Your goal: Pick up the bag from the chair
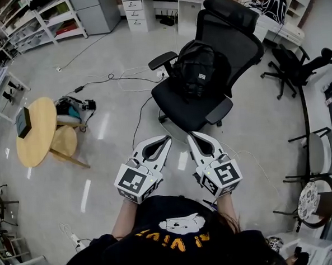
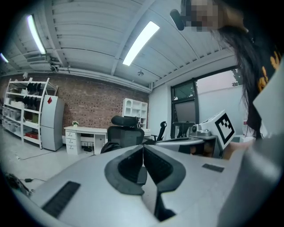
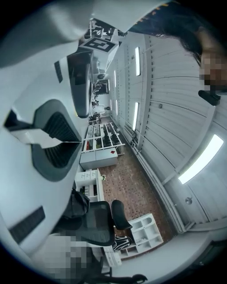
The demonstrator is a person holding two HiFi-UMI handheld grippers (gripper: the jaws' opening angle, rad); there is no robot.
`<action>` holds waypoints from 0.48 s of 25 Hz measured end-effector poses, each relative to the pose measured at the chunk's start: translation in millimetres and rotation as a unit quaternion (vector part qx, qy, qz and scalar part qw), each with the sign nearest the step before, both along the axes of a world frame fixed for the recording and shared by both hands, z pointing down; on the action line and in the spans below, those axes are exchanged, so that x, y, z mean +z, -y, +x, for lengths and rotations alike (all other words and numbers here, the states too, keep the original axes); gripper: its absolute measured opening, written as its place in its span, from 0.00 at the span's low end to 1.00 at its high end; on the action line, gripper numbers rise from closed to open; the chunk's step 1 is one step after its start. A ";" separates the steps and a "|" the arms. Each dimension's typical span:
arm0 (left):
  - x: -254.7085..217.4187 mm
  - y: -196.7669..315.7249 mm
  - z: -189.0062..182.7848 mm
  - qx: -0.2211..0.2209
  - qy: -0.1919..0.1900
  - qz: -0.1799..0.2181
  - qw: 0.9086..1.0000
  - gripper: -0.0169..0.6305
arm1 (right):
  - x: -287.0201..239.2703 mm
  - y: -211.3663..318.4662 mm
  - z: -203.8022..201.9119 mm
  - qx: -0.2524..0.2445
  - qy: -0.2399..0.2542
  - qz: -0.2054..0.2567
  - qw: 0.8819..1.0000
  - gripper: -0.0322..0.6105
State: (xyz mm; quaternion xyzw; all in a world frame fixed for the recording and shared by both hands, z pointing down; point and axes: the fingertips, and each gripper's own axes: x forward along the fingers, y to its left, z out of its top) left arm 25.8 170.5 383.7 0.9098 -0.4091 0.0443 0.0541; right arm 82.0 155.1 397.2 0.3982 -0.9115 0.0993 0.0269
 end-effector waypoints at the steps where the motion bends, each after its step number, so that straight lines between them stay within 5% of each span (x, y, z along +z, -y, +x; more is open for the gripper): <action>1: 0.9 13.1 -5.3 0.002 0.001 -0.002 1.000 0.04 | 0.0 12.1 -5.9 0.002 0.000 -0.002 1.000 0.05; 12: -3.8 130.6 -55.8 0.045 -0.005 -0.002 0.999 0.04 | -1.1 132.4 -76.2 0.010 -0.015 -0.014 1.000 0.05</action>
